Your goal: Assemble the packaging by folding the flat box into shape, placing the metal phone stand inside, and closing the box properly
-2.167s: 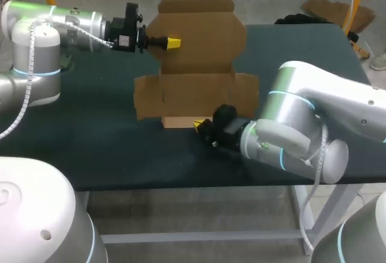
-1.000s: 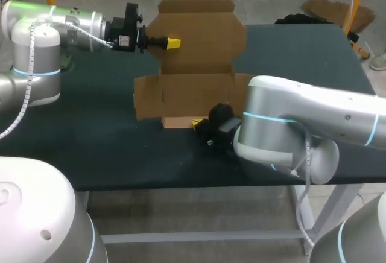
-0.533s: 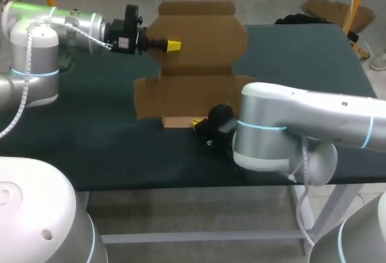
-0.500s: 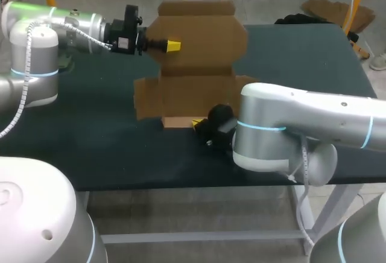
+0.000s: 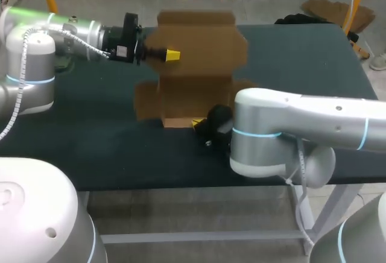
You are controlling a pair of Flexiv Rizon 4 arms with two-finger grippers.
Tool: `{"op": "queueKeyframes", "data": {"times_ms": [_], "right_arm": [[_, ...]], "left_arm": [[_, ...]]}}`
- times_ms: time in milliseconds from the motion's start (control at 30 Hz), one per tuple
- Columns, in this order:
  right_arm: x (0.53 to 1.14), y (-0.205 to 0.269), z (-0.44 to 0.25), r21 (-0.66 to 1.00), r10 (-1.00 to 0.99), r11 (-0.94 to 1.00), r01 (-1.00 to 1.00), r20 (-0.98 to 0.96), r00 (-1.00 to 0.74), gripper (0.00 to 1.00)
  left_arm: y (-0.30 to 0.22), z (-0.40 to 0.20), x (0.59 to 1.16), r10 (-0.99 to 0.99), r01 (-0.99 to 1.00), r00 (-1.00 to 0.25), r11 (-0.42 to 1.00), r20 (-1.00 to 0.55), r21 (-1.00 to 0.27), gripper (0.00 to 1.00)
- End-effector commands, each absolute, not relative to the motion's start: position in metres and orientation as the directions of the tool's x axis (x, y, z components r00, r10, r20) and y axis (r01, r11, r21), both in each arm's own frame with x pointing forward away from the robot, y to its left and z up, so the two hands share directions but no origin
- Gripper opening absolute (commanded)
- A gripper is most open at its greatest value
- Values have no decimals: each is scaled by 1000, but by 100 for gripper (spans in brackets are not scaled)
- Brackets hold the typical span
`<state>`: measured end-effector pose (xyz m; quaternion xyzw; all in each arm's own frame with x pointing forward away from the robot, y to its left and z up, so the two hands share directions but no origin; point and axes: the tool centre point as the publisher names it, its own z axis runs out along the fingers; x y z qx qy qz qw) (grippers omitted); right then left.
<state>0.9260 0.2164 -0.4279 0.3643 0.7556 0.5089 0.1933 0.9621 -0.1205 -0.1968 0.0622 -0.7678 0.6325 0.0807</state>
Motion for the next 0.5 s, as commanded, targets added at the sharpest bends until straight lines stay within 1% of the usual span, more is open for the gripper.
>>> {"op": "queueKeyframes", "data": {"times_ms": [33,500], "right_arm": [[926,221,-435,913,761,211,349,70,-645,0],[926,221,-435,913,761,211,349,70,-645,0]], "left_arm": [[-118,-206,953,4,-201,-979,189,205,-961,0],[-121,-217,931,1,-219,-975,202,224,-955,0]]}}
